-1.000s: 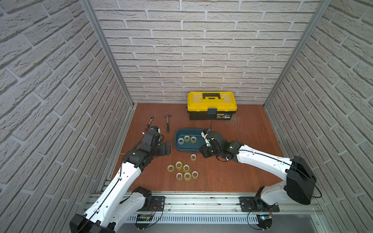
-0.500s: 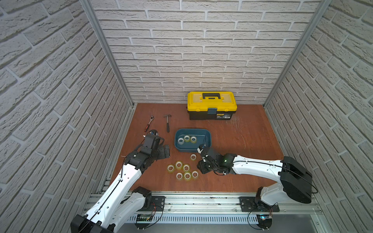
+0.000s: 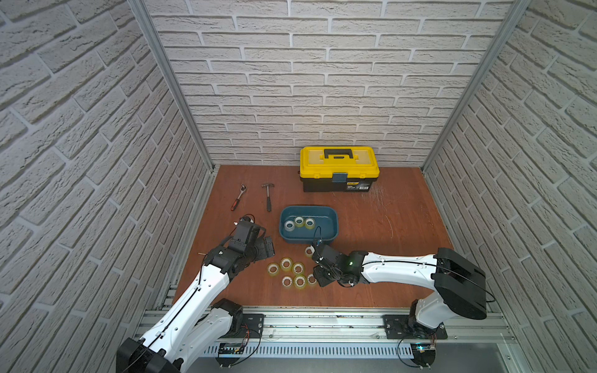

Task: Put the transparent tape into the storage box
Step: Pick up the tape at the center of the board.

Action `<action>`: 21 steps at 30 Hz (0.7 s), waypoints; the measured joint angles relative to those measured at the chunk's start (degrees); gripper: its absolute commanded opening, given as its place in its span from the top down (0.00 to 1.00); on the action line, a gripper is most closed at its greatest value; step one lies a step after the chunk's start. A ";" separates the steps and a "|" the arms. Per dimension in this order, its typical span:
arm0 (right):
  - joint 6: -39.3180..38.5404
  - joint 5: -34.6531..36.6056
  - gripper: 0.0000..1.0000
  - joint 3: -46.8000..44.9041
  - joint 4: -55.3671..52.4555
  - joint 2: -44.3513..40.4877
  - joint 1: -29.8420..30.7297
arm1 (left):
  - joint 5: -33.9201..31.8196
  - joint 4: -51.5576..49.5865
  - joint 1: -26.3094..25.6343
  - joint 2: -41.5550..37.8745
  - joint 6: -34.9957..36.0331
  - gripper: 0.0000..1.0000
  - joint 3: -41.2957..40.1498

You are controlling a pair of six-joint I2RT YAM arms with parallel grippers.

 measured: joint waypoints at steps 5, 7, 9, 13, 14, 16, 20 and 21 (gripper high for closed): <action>0.22 1.68 0.60 1.33 -1.92 1.33 1.55 | -0.13 0.09 -0.24 -1.38 -1.14 0.02 -0.22; 0.44 2.38 0.60 1.86 -2.23 1.90 2.12 | -0.24 0.24 -0.37 -1.73 -1.60 0.02 -0.44; 0.74 2.84 0.61 2.16 -2.23 2.58 2.54 | -0.24 0.22 -0.55 -1.77 -1.92 0.02 -0.48; 1.38 3.02 0.64 3.08 -2.19 5.18 3.21 | -0.44 0.17 -1.09 -1.77 -2.56 0.02 -0.48; 1.60 3.15 0.65 3.30 -2.14 5.97 3.48 | -0.48 0.17 -1.20 -1.77 -2.71 0.02 -0.48; 2.21 3.48 0.67 3.41 -2.21 6.73 3.93 | -0.66 0.17 -1.42 -1.77 -2.97 0.02 -0.48; 3.82 5.42 0.73 3.41 -2.47 6.82 4.37 | -0.70 0.20 -1.51 -1.70 -3.13 0.02 -0.48; 4.07 5.84 0.74 3.41 -2.64 6.82 4.37 | -0.72 0.20 -1.53 -1.64 -3.13 0.02 -0.48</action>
